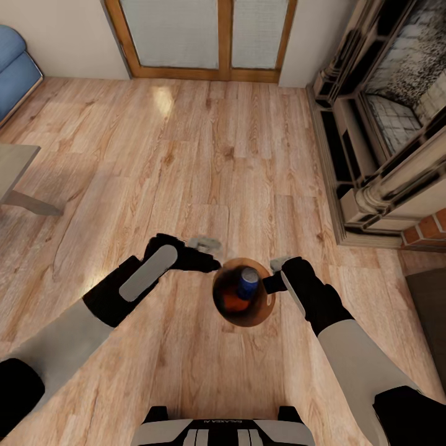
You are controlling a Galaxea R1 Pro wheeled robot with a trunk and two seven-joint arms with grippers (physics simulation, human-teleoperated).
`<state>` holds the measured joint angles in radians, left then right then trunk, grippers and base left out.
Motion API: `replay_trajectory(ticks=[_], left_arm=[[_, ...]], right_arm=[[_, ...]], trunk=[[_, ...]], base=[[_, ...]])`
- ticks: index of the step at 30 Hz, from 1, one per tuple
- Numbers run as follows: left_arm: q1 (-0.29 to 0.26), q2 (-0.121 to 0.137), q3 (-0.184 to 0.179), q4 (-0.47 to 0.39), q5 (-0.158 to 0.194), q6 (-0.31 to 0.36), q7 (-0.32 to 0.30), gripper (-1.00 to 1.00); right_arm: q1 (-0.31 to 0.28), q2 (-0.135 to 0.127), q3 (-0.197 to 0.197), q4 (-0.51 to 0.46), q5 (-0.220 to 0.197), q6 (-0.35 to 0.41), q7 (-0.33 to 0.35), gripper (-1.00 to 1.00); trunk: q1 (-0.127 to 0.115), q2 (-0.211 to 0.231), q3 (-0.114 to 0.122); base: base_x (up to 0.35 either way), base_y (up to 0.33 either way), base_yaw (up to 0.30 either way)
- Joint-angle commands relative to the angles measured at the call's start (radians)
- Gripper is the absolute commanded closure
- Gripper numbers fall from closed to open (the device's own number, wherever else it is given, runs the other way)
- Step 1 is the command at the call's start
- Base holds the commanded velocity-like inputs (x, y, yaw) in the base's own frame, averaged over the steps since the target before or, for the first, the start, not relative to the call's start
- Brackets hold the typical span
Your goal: Put the three can of soda from the living room inside the tash can in the kitchen.
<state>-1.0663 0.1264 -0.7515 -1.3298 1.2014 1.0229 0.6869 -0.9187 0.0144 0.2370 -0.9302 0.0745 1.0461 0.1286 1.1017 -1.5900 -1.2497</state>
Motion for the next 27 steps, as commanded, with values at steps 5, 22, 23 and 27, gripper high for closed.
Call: replay_trajectory(ticks=[5,22,23,27], left_arm=[[0.032,0.156,0.194,-0.096,0.006,-0.037,0.007,-1.00],[0.307,0.302,0.402,-0.104,-0.203,-0.229,-0.183,-1.00],[0.320,0.302,0.402,-0.099,-0.233,-0.240,-0.213,-1.00],[0.366,0.300,0.404,-0.049,-0.353,-0.291,-0.341,-1.00]], right_arm=[[0.000,0.000,-0.003,-0.001,-0.030,0.001,0.008,1.00],[0.000,-0.007,-0.018,-0.001,-0.036,0.001,0.011,1.00],[0.000,-0.007,-0.018,-0.001,-0.037,0.001,0.012,1.00],[0.000,-0.006,-0.020,-0.001,-0.040,0.001,0.016,1.00]], trunk=[[0.000,0.000,0.000],[0.000,0.000,0.000],[0.000,0.000,0.000],[0.000,0.000,0.000]], base=[[0.000,0.000,0.000],[0.000,0.000,0.000],[0.000,0.000,0.000],[0.000,0.000,0.000]])
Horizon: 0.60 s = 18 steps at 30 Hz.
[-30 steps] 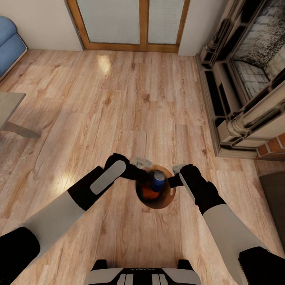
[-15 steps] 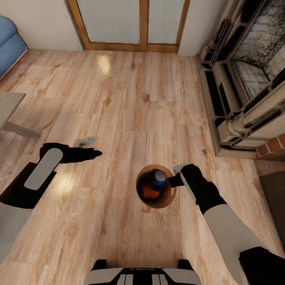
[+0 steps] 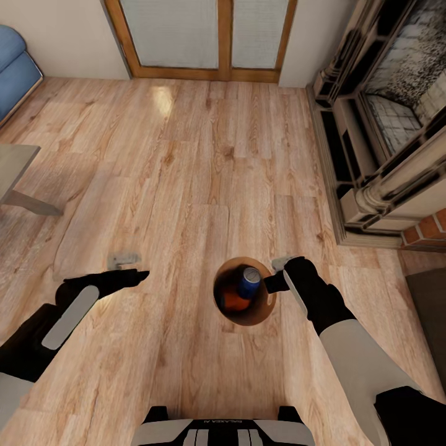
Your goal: Put the three can of soda from the living room inside the tash can in the kitchen.
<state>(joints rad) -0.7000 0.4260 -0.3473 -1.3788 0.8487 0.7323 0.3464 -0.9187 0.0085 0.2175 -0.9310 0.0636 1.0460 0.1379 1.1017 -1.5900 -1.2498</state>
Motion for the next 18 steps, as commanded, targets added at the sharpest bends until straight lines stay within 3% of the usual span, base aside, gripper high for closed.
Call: replay_trajectory(ticks=[1,4,12,18], left_arm=[[0.004,0.000,0.000,0.009,-0.010,-0.012,-0.011,-1.00],[0.017,-0.001,-0.001,0.047,-0.035,-0.065,-0.036,-1.00],[0.088,-0.001,-0.010,0.103,-0.058,-0.243,-0.059,-1.00],[0.113,-0.001,-0.011,0.114,-0.063,-0.293,-0.061,-1.00]], right_arm=[[0.000,0.000,0.000,0.000,-0.029,0.001,0.008,1.00],[0.000,0.001,-0.002,0.000,-0.031,0.001,0.012,1.00],[-0.003,-0.004,-0.020,0.052,-0.032,0.001,0.026,1.00],[-0.017,-0.012,-0.026,0.097,-0.031,0.001,0.042,1.00]], trunk=[[0.000,0.000,0.000],[0.000,0.000,0.000],[0.000,0.000,0.000],[0.000,0.000,0.000]], base=[[0.000,0.000,0.000],[0.000,0.000,0.000],[0.000,0.000,0.000],[0.000,0.000,0.000]])
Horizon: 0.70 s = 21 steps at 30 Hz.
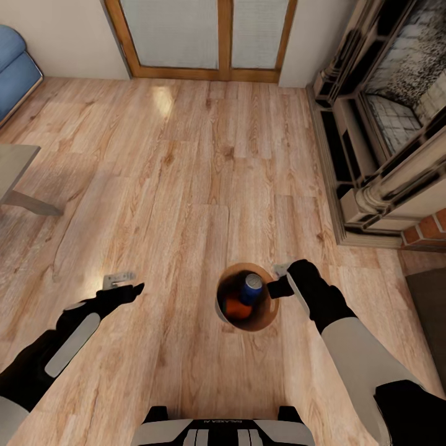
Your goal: Put the three can of soda from the living room inside the tash can in the kitchen.
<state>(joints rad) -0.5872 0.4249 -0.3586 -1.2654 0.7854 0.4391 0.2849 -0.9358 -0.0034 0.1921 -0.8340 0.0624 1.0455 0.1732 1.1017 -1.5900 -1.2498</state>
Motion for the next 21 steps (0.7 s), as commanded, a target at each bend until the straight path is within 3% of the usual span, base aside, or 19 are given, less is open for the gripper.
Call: replay_trajectory(ticks=[1,9,13,21], left_arm=[[0.003,0.000,0.000,0.003,0.000,-0.010,0.000,-1.00],[0.042,-0.001,-0.001,0.015,-0.003,-0.092,-0.001,-1.00],[0.061,-0.001,-0.008,0.017,-0.004,-0.135,-0.001,-1.00],[0.077,-0.002,-0.019,0.018,-0.004,-0.154,-0.001,-1.00]], right_arm=[[-0.003,-0.001,-0.001,0.004,-0.031,0.002,0.008,1.00],[-0.015,-0.029,-0.003,0.019,-0.031,0.002,0.056,1.00],[-0.016,-0.045,-0.003,0.032,-0.030,0.002,0.071,1.00],[-0.017,-0.058,-0.002,0.061,-0.030,0.002,0.077,1.00]], trunk=[[0.000,0.000,0.000],[0.000,0.000,0.000],[0.015,-0.028,-0.012],[0.046,-0.084,-0.038]], base=[[0.000,0.000,0.000],[0.000,0.000,0.000],[0.000,0.000,0.000],[0.000,0.000,0.000]])
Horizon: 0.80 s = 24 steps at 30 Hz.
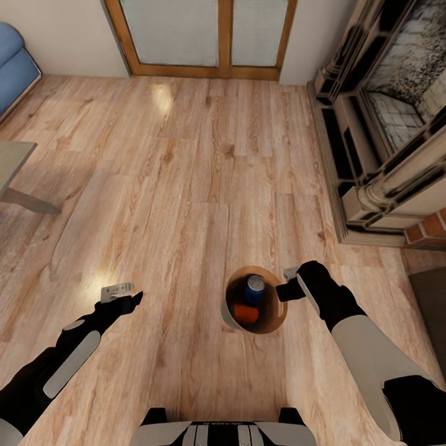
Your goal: Put the three can of soda from the living room inside the tash can in the kitchen.
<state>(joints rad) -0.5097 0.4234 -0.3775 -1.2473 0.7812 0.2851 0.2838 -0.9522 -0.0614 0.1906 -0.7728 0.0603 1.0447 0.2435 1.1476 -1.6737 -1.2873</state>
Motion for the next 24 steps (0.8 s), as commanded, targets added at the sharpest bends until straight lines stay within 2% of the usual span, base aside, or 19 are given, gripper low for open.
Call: replay_trajectory(ticks=[1,18,24], left_arm=[[0.000,0.000,-0.001,0.000,0.000,-0.001,0.000,-1.00],[0.004,0.000,-0.004,0.001,0.000,-0.013,0.001,-1.00],[0.009,0.000,-0.005,0.001,0.000,-0.022,0.000,-1.00]], right_arm=[[0.000,0.000,0.000,0.001,-0.028,0.002,0.007,1.00],[0.000,0.000,0.000,0.010,-0.028,0.002,0.008,1.00],[0.000,0.000,0.000,0.033,-0.028,0.002,0.008,1.00]], trunk=[[0.004,-0.007,-0.003],[0.008,-0.014,-0.006],[0.031,-0.056,-0.025]], base=[[0.000,0.000,0.000],[0.000,0.000,0.000],[0.000,0.000,0.000]])
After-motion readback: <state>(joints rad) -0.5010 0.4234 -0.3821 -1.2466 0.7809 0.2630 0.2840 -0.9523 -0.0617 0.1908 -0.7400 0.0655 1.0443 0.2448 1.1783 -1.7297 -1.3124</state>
